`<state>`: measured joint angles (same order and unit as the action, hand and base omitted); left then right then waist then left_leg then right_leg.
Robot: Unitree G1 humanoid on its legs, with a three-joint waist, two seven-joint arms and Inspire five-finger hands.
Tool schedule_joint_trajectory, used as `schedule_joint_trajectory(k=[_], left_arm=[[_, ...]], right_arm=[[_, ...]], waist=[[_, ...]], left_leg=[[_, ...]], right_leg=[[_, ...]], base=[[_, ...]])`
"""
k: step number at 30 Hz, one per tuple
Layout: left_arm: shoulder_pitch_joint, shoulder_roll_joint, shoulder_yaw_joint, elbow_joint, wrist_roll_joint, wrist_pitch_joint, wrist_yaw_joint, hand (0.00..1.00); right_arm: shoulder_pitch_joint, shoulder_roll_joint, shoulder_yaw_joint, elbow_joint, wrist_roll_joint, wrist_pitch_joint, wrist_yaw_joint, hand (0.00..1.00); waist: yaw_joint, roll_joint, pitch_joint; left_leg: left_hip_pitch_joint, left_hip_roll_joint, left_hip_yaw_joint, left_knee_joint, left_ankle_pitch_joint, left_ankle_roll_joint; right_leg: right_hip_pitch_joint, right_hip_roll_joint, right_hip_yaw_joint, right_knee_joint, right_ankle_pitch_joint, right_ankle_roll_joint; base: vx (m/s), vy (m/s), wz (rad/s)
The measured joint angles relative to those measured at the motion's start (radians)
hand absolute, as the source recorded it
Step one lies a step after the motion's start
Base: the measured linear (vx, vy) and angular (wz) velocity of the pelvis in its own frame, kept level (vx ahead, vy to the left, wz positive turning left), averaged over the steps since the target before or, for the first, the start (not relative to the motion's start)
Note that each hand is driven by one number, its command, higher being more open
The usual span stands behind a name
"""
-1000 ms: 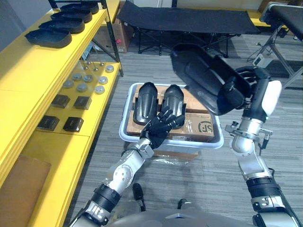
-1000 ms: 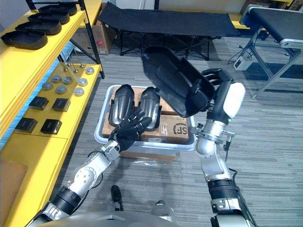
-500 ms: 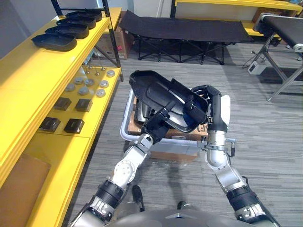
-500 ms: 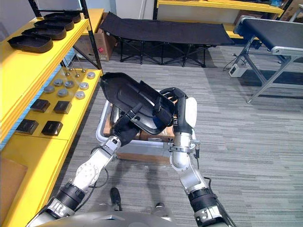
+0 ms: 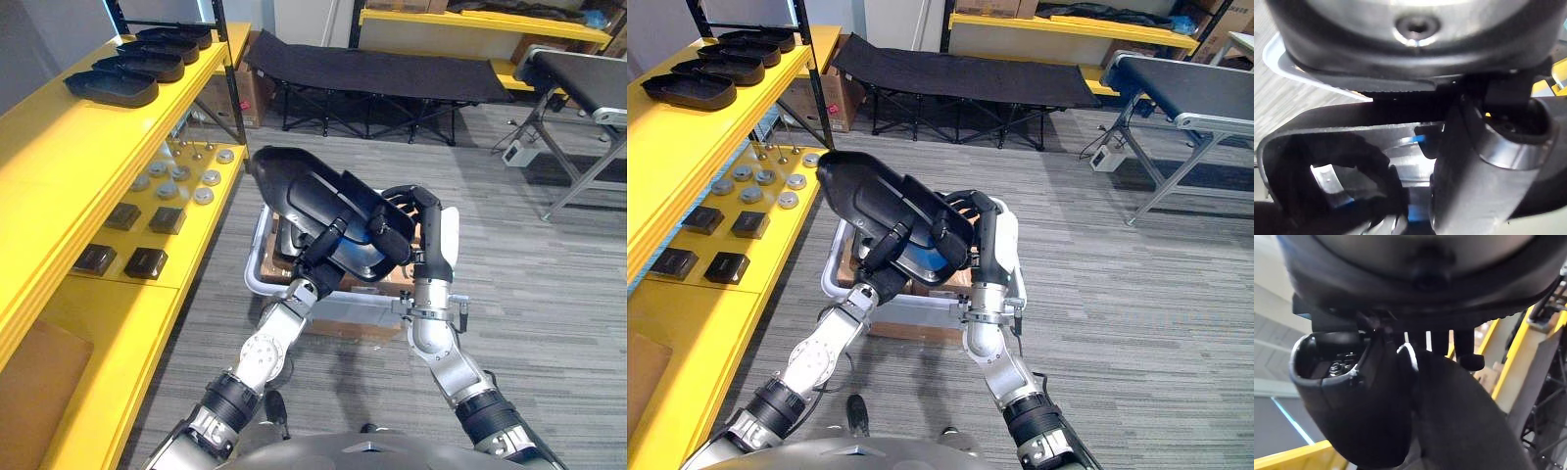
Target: Walk over and take three plastic housings, then place them on the shelf
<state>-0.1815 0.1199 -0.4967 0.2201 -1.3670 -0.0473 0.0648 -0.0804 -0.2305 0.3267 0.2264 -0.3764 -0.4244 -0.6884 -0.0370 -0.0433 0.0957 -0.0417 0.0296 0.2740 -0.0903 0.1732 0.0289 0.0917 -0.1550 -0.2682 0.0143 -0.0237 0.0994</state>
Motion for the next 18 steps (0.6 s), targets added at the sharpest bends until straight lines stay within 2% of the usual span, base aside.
schedule_joint_trajectory(k=[4, 10, 11, 16, 18], left_arm=[[0.000, 0.004, -0.010, 0.020, 0.001, -0.028, 0.000, 0.00], [0.000, 0.005, -0.046, 0.022, 0.014, -0.134, 0.012, 0.00], [0.000, 0.004, -0.047, 0.021, 0.035, -0.147, 0.021, 0.00], [0.000, 0.000, -0.043, 0.016, 0.126, -0.176, 0.058, 0.00], [0.001, -0.012, -0.030, -0.003, 0.244, -0.202, 0.117, 0.00]], right_arm=[[0.006, 0.004, 0.020, -0.003, 0.000, -0.005, -0.001, 0.00], [0.009, 0.032, 0.034, -0.007, 0.000, -0.008, -0.022, 0.00], [0.011, 0.034, 0.036, -0.007, 0.000, -0.008, -0.022, 1.00], [0.038, 0.041, 0.039, -0.008, 0.000, -0.016, -0.016, 1.00], [0.078, 0.044, 0.048, -0.008, 0.000, -0.017, 0.006, 1.00]], waist=[[0.005, -0.001, -0.001], [0.004, -0.001, -0.001], [0.004, -0.001, -0.001], [0.004, -0.001, 0.000], [0.005, -0.002, 0.000]], left_leg=[[0.000, 0.000, -0.001, 0.000, -0.003, -0.005], [0.000, -0.001, -0.001, 0.000, -0.003, -0.005], [0.000, -0.001, -0.001, 0.000, -0.003, -0.005], [-0.001, -0.001, -0.001, 0.000, -0.004, -0.005], [-0.001, -0.001, -0.001, 0.000, -0.004, -0.006]], right_leg=[[0.000, 0.000, -0.001, 0.000, 0.000, -0.001], [-0.001, 0.000, 0.000, 0.000, 0.000, -0.001], [-0.001, 0.000, 0.000, 0.000, 0.000, -0.001], [-0.003, 0.000, 0.000, 0.000, -0.001, -0.001], [-0.003, 0.000, 0.000, 0.000, -0.002, -0.003]], base=[[0.00, 0.000, 0.00], [0.00, 0.000, 0.00], [0.00, 0.000, 0.00], [0.00, 0.000, 0.00], [0.00, 0.000, 0.00]])
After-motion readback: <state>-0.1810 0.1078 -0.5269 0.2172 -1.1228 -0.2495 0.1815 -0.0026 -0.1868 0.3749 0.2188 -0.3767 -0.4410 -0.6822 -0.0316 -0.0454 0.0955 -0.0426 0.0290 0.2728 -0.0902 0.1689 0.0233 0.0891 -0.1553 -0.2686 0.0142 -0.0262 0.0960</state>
